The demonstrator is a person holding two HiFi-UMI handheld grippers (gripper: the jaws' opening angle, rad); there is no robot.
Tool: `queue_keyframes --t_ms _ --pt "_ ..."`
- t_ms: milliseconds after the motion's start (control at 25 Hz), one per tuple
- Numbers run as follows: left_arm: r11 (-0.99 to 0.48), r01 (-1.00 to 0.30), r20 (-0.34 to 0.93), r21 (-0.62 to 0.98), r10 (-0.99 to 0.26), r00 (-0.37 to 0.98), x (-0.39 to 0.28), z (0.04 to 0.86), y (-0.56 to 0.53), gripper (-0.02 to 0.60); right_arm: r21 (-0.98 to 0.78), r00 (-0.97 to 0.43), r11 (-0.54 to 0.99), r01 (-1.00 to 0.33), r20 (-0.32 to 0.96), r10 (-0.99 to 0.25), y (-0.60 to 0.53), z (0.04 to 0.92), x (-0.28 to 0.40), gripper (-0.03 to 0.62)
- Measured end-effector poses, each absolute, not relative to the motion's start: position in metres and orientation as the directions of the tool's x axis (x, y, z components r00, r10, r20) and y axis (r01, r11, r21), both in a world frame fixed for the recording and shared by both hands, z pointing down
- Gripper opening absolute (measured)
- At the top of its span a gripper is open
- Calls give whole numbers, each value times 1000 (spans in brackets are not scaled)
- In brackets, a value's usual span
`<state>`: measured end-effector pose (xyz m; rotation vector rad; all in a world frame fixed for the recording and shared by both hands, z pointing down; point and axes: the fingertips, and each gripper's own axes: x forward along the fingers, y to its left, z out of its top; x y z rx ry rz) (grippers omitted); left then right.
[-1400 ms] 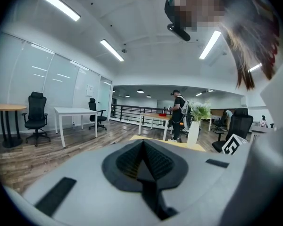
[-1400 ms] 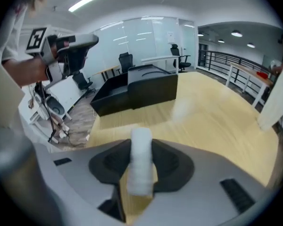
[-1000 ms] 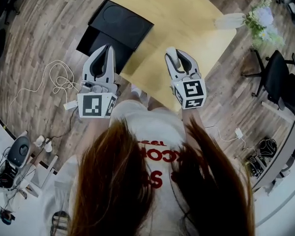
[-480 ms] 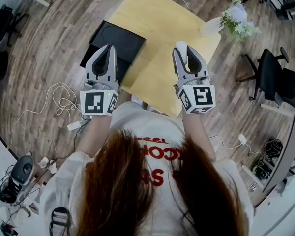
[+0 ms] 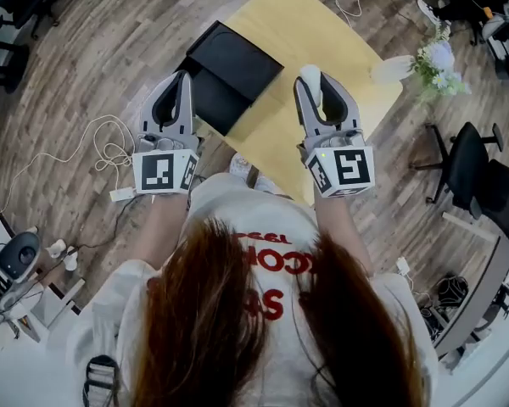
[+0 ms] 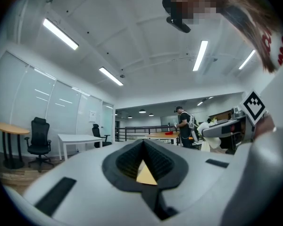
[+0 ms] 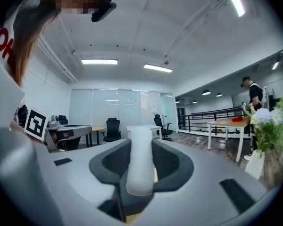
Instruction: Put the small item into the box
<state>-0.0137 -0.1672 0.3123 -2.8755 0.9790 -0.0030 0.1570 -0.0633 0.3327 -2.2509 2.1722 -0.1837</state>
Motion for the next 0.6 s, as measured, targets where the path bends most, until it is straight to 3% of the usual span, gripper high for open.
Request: queue_keyframes --t_ms 360,600 --pt "-632 -766 -42 -116 -768 640 -94 306 -173 6 -83 -210 205 -975 59 -976 -111 331 88 132" --pt "-558 -825 -22 -89 -827 562 -133 315 -174 6 -84 -305 297 -951 111 -946 -128 346 57 132"
